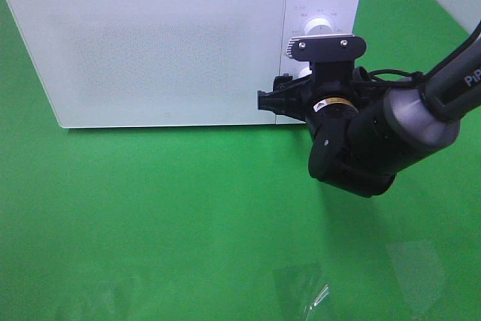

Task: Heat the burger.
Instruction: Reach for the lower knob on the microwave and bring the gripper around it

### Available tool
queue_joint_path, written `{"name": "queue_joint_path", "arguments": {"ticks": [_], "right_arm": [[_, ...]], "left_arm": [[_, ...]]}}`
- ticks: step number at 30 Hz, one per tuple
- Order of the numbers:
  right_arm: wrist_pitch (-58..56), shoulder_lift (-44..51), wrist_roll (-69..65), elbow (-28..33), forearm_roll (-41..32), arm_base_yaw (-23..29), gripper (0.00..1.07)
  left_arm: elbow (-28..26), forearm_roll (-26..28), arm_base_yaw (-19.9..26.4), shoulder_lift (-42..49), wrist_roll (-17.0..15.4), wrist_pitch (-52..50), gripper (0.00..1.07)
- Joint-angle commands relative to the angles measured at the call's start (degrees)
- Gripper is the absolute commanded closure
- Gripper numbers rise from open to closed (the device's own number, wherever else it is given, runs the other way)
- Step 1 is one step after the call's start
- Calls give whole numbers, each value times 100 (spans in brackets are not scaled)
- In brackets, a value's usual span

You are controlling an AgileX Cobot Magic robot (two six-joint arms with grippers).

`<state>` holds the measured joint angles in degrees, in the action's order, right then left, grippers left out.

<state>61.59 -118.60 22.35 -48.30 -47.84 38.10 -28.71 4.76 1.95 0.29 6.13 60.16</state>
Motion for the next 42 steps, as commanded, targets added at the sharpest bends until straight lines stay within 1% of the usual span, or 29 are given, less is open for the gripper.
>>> {"name": "queue_joint_path", "arguments": {"ticks": [1,7,13,15,16,17,18,19,20,21,22,23,24,25,26,27,28,29,32,33,34,35,36,38,39,40,41,42], "right_arm": [[195,0,0,-57,69,-17,31],[281,-34,52,-120,115,-138,31],[309,-34,46,-120,178,-149,31],[292,-34,46,-120,212,-149,32],[292,-34,46,-120,218,-138,35],[292,-34,46,-120,218,-138,35],[281,-34,46,-120,218,-138,41],[281,-34,46,-120,218,-138,41],[269,-34,46,-120,218,-138,46],[269,-34,46,-120,218,-138,46],[252,-34,46,-120,218,-138,57],[252,-34,46,-120,218,-138,57],[252,-34,46,-120,218,-138,70],[252,-34,46,-120,218,-138,70],[246,-34,46,-120,218,-138,85],[246,-34,34,-120,229,-138,96],[246,-34,34,-120,229,-138,96],[246,-34,-57,-120,269,-138,105],[252,-34,-269,-120,395,-138,107],[264,-34,-561,-120,561,-138,107],[264,-34,-561,-120,561,-138,107],[269,-34,-928,-120,716,-138,107],[269,-34,-928,-120,716,-138,107],[355,-34,-2149,-120,985,-138,107],[355,-34,-2149,-120,985,-138,107],[453,-34,-3340,-120,1215,-138,107],[453,-34,-3340,-120,1215,-138,107],[590,-34,-4635,-120,1432,-138,107]], "left_arm": [[17,-11,-6,138,-6,-80,6],[17,-6,-6,138,-6,-80,6],[17,-11,-6,138,-6,-80,6],[17,-11,-6,138,-6,-80,6],[17,-11,-6,138,-6,-80,6],[17,-11,-6,138,-6,-80,6],[17,-11,-6,138,-6,-80,6],[17,-11,-6,138,-6,-80,6],[17,-11,-6,138,-6,-80,6],[17,-11,-6,138,-6,-80,6],[17,-11,-6,138,-6,-80,6],[17,-11,-6,138,-6,-80,6],[17,-11,-6,138,-6,-80,6],[17,-11,-6,138,-6,-80,6],[17,-11,-6,138,-6,-80,6],[17,-11,-6,138,-6,-80,6],[17,-11,-6,138,-6,-80,6],[17,-11,-6,138,-6,-80,6],[17,-11,-6,138,-6,-80,6],[17,-11,-6,138,-6,-80,6],[17,-11,-6,138,-6,-80,6],[17,-11,-6,138,-6,-80,6],[17,-11,-6,138,-6,-80,6],[17,-11,-6,138,-6,-80,6],[17,-11,-6,138,-6,-80,6],[17,-11,-6,138,-6,-80,6],[17,-11,-6,138,-6,-80,6],[17,-11,-6,138,-6,-80,6]]}}
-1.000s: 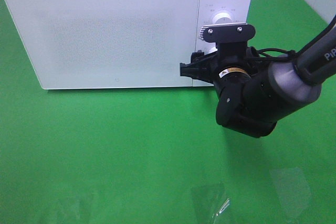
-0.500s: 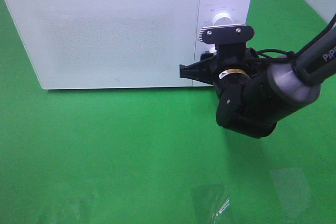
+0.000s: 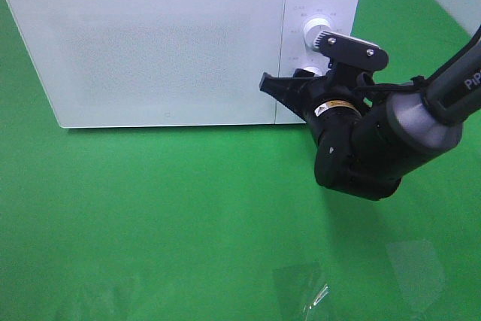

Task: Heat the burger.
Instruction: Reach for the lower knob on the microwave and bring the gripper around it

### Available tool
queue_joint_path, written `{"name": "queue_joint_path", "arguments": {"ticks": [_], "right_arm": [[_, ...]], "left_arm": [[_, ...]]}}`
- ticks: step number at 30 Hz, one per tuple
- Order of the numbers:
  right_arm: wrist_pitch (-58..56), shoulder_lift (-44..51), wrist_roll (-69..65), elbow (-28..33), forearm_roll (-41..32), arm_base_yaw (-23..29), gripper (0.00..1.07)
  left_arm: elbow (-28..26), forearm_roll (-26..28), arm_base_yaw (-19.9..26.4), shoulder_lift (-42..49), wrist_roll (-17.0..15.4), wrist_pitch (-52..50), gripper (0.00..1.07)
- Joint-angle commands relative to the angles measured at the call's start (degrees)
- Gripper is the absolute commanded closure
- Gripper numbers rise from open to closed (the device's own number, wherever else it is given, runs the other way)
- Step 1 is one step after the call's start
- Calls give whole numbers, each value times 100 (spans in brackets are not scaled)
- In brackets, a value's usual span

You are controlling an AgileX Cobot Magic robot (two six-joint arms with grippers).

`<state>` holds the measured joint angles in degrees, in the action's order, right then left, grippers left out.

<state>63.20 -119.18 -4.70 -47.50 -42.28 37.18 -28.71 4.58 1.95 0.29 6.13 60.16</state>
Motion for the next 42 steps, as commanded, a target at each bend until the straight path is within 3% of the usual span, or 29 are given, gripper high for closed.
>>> {"name": "queue_joint_path", "arguments": {"ticks": [1,2,3,4,5,7,13,32,38,42], "right_arm": [[430,23,-1931,-201,877,-46,107],[636,23,-3249,-201,1043,-46,107],[636,23,-3249,-201,1043,-46,107],[831,23,-4395,-201,1083,-46,107],[831,23,-4395,-201,1083,-46,107],[1146,23,-6033,-201,1026,-46,107],[1140,23,-8084,-201,963,-46,107],[1415,23,-7741,-201,917,-52,106],[1501,34,-7638,-201,837,-52,103],[1501,34,-7540,-201,819,-52,94]], "left_arm": [[17,6,-6,138,-6,-80,6],[17,6,-6,138,-6,-80,6],[17,6,-6,138,-6,-80,6],[17,0,-6,138,-6,-80,6],[17,0,-6,138,-6,-80,6],[17,0,-6,138,-6,-80,6],[17,0,-6,138,-6,-80,6],[17,0,-6,138,-6,-80,6],[17,0,-6,138,-6,-80,7],[17,0,-6,138,-6,-80,7]]}}
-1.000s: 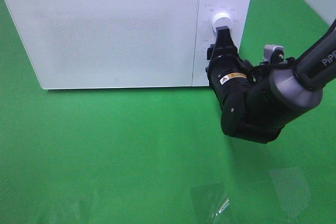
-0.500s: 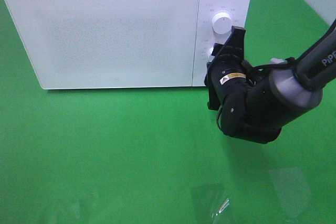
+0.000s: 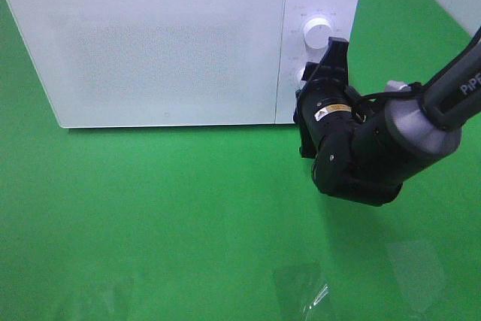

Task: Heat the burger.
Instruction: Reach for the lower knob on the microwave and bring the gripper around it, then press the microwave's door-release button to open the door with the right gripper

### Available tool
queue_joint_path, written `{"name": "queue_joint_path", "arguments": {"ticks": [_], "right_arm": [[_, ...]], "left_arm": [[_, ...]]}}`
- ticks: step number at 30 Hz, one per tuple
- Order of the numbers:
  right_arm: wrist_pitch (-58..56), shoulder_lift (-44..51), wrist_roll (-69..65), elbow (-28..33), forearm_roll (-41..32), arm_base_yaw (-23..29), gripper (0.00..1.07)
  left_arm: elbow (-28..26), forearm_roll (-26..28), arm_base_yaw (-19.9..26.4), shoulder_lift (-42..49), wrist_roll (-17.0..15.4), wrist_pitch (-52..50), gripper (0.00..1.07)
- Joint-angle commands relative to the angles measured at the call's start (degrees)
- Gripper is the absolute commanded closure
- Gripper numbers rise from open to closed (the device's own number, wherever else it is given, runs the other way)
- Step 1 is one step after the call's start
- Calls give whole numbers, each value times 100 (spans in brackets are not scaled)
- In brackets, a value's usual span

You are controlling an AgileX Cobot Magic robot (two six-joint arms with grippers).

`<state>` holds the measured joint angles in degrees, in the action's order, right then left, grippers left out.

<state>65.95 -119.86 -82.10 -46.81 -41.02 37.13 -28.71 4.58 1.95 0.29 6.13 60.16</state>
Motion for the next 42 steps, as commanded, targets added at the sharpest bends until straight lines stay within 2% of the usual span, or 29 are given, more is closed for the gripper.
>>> {"name": "queue_joint_path", "arguments": {"ticks": [1,9,19,24,27,33,39,42], "right_arm": [[1226,103,201,-269,693,-46,94],[1226,103,338,-269,619,-46,76],[1226,109,607,-269,458,-46,69],[1255,109,854,-264,390,-40,62],[1375,126,1123,-264,252,-40,52],[1324,269,1684,-258,126,-34,41],[1243,304,1856,-252,138,40,37],[1054,384,1902,-63,132,212,37]], "left_arm": [[17,0,-6,138,-6,-80,7],[17,0,-6,138,-6,-80,7],[17,0,-6,138,-6,-80,7],[17,0,-6,138,-6,-80,7],[17,0,-6,138,-6,-80,7],[17,0,-6,138,-6,-80,7],[17,0,-6,138,-6,-80,7],[17,-6,-6,138,-6,-80,7]]}}
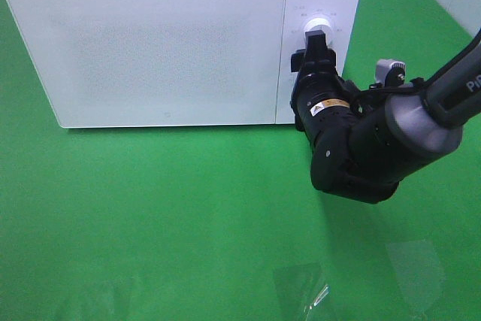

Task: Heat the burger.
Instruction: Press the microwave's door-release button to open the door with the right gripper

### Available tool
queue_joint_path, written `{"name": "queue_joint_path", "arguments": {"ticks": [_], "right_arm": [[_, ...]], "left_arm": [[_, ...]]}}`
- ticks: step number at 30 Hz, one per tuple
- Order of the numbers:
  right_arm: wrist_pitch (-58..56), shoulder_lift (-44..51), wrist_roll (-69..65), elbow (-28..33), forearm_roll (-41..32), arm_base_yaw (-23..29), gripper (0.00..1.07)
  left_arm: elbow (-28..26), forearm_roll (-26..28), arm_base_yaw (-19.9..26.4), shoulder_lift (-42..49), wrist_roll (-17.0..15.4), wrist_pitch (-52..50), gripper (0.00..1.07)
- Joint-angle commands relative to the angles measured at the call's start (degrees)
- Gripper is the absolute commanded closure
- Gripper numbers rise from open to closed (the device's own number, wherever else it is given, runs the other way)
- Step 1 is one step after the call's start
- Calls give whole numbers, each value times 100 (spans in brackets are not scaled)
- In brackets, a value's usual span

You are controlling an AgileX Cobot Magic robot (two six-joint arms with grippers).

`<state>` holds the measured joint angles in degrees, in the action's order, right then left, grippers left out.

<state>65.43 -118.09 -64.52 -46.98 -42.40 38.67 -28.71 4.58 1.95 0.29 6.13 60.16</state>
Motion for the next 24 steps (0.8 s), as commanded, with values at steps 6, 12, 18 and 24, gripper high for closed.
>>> {"name": "queue_joint_path", "arguments": {"ticks": [6,12,18,24], "right_arm": [[544,510,544,424,367,212,37],[-327,991,1215,859,573,212,37],[-2515,1988,3621,1249,882,212,37],[-3713,2653,5340,1255,894,195,37]], "left_arm": [[17,-11,-6,138,-6,-80,7],[17,-11,-6,138,-6,-80,7],[17,-11,-6,138,-6,-80,7],[17,-11,-6,138,-6,-80,7]]}}
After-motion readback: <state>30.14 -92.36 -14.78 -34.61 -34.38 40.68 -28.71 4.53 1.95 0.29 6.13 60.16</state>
